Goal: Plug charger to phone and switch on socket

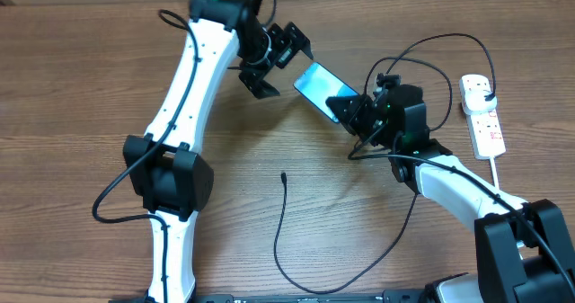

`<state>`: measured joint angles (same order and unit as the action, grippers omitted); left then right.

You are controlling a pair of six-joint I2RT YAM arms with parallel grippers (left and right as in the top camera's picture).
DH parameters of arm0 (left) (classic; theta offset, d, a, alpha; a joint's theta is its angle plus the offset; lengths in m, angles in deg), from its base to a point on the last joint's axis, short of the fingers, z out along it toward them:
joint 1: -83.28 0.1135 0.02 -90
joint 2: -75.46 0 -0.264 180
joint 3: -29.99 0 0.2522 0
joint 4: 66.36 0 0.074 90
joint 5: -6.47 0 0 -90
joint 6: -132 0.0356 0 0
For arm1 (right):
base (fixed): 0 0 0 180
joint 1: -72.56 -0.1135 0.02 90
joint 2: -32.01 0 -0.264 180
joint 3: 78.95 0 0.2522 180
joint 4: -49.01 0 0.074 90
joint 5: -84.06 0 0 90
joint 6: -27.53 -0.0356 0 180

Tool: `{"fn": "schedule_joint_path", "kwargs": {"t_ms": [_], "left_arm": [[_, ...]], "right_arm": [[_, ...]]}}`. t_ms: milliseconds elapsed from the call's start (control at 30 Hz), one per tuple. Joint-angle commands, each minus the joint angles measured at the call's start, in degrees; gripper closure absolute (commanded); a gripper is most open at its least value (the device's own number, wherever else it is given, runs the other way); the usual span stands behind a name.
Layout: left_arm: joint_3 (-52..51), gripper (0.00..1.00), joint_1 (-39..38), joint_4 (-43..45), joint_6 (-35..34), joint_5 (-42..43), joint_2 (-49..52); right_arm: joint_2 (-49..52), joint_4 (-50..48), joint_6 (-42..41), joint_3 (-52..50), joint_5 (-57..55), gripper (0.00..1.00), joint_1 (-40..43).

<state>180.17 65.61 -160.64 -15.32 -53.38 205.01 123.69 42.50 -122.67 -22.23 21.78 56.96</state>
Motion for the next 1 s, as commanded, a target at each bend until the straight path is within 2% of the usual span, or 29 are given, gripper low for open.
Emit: {"fn": "schedule_joint_path", "kwargs": {"t_ms": [0, 167, 267, 500, 633, 733, 800, 967], "left_arm": [[6.0, 0.00, 0.0, -3.0, 4.2, -2.0, -0.3], [9.3, 0.00, 0.5, -3.4, 3.9, -1.6, -0.3], [9.3, 0.00, 0.9, -2.6, 3.3, -1.6, -0.3], [9.2, 0.00, 0.8, -0.2, 3.3, -1.6, -0.3], [9.2, 0.00, 0.7, 0.0, 2.8, -1.7, -0.3], [9.2, 0.00, 0.6, 0.0, -1.9, -1.7, -0.3], [9.2, 0.00, 0.4, 0.1, -7.1, -1.9, -0.3], [9.2, 0.00, -1.0, 1.0, -12.2, -4.7, -0.3]], "right_arm": [[-0.3, -7.0, -16.9, 0.9, 7.8, 0.96, 0.4], [-0.3, -10.1, -37.5, 0.9, 9.9, 0.96, 0.4], [-0.3, -10.4, -46.0, 0.9, 10.1, 0.96, 0.4], [-0.3, -22.9, -48.2, 0.9, 9.5, 0.96, 0.4], [-0.3, -25.7, -57.5, 0.9, 9.4, 0.96, 0.3], [-0.3, -25.7, -63.7, 0.9, 9.4, 0.96, 0.2], [-0.3, -25.8, -63.6, 0.9, 9.0, 0.96, 0.2], [-0.3, -26.0, -63.7, 0.9, 8.8, 0.96, 0.2]]}}
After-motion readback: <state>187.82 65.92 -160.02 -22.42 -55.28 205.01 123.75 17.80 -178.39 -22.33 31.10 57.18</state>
